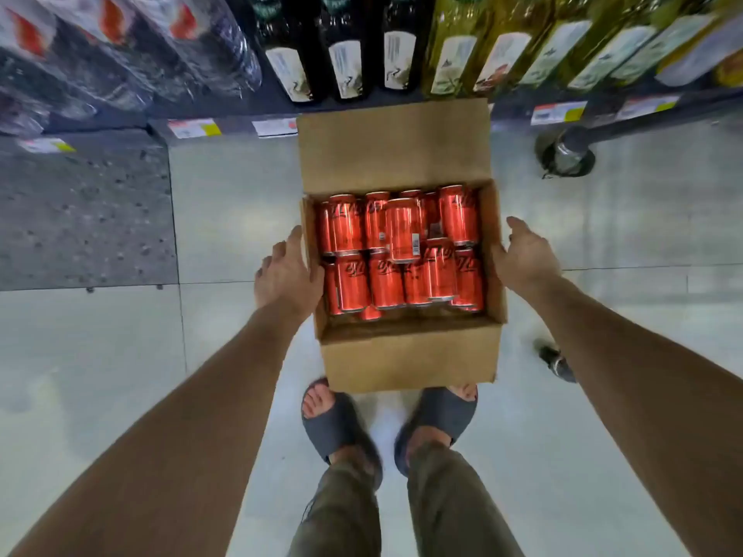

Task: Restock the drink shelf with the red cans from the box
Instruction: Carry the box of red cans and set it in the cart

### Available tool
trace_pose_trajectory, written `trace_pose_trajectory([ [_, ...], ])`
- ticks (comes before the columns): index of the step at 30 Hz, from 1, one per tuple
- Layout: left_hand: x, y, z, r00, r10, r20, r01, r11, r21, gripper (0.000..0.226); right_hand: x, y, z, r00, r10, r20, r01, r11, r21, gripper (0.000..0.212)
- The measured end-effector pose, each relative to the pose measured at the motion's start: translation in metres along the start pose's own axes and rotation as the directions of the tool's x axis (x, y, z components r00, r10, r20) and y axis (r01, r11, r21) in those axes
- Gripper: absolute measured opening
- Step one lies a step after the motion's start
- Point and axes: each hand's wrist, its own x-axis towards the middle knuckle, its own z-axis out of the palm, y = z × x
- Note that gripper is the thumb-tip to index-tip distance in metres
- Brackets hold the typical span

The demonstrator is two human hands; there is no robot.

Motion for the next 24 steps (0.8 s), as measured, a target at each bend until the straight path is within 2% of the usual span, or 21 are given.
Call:
trace_pose_trajectory([
  [4,0.032,-0.002,0.048,0.996,-0.088,-0.016,0.086,0.992,-0.087,0.071,0.036,0.018,0.038,0.999,0.031,-0.009,-0.031,0.999,0.035,0.052],
  [12,0.060,-0.015,0.112,0.985,-0.109,-0.135,0.087,0.983,-0.163,0.080,0.075,0.053,0.089,0.995,0.076,-0.068,-0.063,0.982,0.180,0.073],
  [17,0.068,-0.024,0.127,0.966,-0.227,-0.124,0.188,0.945,-0.266,0.072,0.080,0.063,0.099,0.991,0.045,-0.123,-0.018,0.977,0.212,0.069],
  [24,0.072,-0.032,0.122,0.971,-0.163,-0.174,0.084,0.918,-0.389,0.066,0.089,0.075,0.106,0.983,0.019,-0.181,0.023,0.974,0.224,0.065],
])
